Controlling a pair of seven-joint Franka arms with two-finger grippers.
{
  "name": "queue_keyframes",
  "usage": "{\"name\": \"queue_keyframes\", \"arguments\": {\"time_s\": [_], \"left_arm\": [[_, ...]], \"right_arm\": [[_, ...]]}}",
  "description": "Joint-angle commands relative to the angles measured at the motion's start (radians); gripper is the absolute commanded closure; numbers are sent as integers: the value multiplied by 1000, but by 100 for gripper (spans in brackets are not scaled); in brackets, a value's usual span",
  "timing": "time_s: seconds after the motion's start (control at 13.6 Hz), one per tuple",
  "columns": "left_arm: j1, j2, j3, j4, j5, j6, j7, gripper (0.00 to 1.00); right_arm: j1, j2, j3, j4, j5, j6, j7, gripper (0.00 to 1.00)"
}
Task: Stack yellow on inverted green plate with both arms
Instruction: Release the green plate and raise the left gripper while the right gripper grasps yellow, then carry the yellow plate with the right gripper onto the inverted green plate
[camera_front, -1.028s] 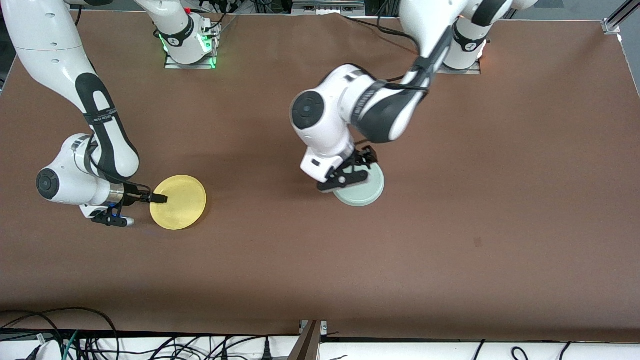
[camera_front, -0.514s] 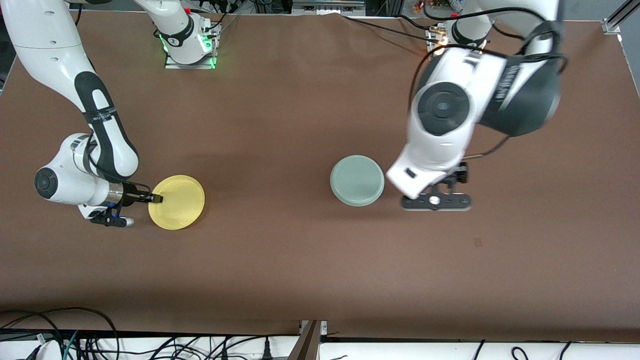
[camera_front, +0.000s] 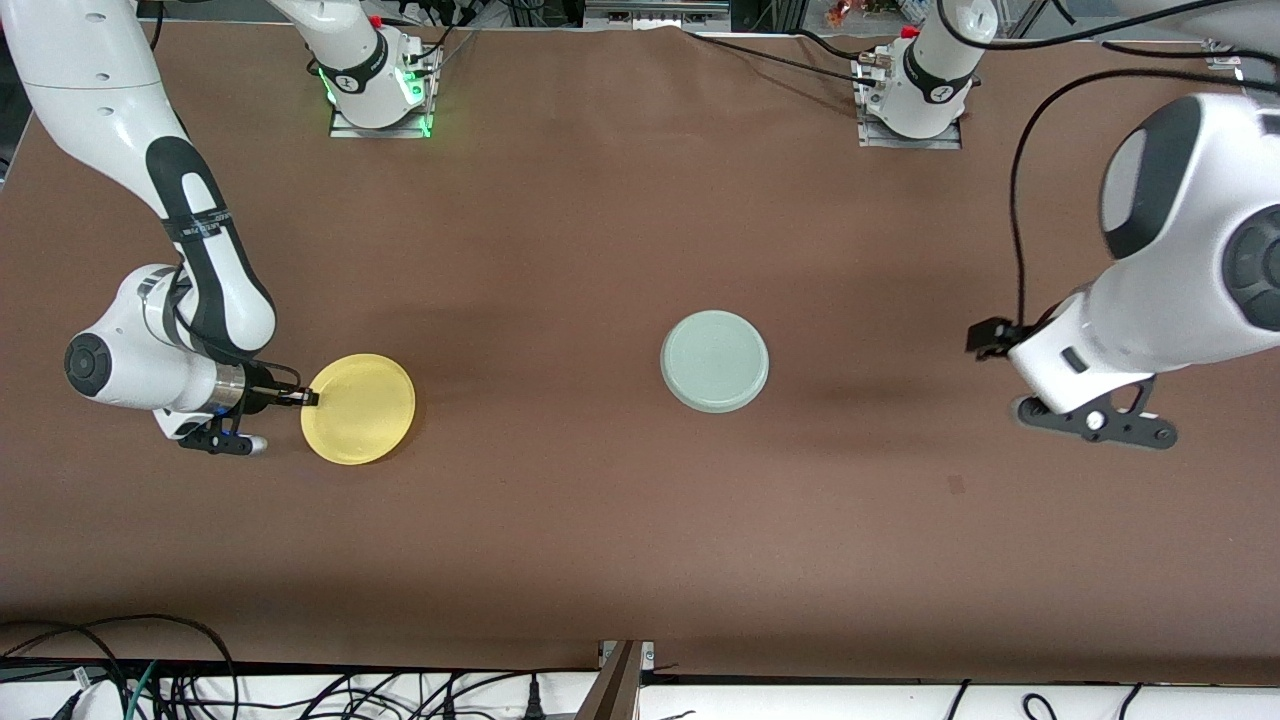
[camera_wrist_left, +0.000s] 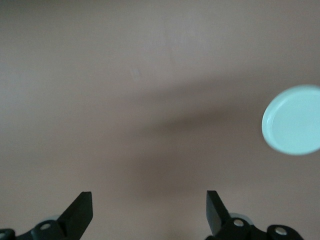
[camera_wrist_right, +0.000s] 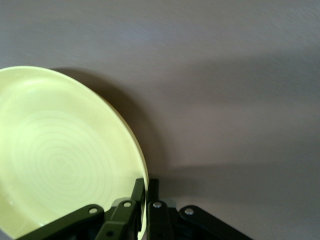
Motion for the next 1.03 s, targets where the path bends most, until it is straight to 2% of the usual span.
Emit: {"name": "queue_keyframes", "arguments": {"time_s": [0.0,0.15,0.51,0.66,0.73,0.95], "left_arm": [[48,-166,-15,-240,-29,27,58,0],[50,-230,-37,-322,-24,55,46,0],[88,-374,-21,-550,-80,378,32,0],[91,-460,2,-697,-98,510,30,0],[93,-486,5,-739,-98,543,24,0],[97,-503,1,-749,-87,540,-81,0]], "right_arm": [[-6,-40,63,33,14,-57,-6,100],[-6,-54,125,53,14,-72,-3,100],[6,-49,312,103,20,-52,332,100],[71,-39,334,140,19,-33,484,100],[116,-31,334,148,20,1,543,100],[255,24,334,168,20,157,759,100]]}}
